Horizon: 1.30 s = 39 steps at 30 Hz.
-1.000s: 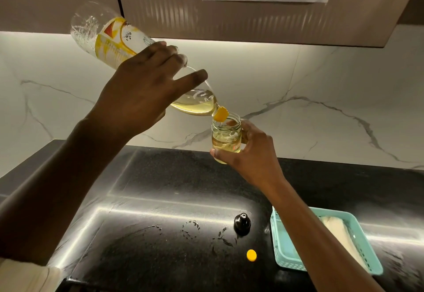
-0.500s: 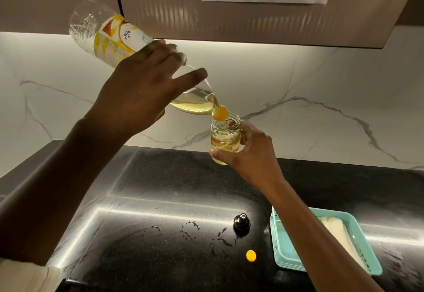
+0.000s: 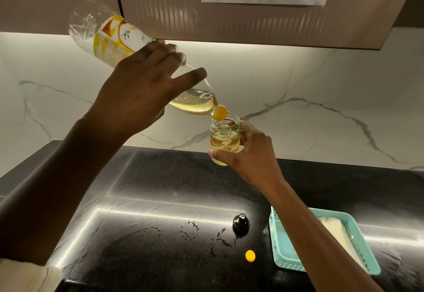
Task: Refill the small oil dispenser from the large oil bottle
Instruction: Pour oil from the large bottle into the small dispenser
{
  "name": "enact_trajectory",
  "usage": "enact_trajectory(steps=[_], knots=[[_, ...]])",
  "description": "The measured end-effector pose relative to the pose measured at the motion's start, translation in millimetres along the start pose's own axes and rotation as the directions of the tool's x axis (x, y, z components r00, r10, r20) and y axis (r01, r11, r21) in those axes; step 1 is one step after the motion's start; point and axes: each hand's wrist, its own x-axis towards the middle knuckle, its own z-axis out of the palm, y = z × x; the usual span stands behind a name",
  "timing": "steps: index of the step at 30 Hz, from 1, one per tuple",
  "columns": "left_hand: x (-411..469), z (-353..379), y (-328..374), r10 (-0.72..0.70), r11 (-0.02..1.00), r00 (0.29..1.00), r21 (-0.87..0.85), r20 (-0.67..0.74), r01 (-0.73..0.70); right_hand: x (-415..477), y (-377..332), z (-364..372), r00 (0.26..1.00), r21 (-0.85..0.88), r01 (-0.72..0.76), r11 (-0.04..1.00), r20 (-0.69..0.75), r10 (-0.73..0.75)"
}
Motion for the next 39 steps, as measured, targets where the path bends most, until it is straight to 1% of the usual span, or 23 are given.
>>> enact_trajectory(steps=[39], knots=[[2.0,-3.2,1.9,-0.037,0.999,0.999,-0.018,0.011,0.037,1.7,0.1,-1.0,1.000,0.005,0.003,1.000,-0.028,-0.003]])
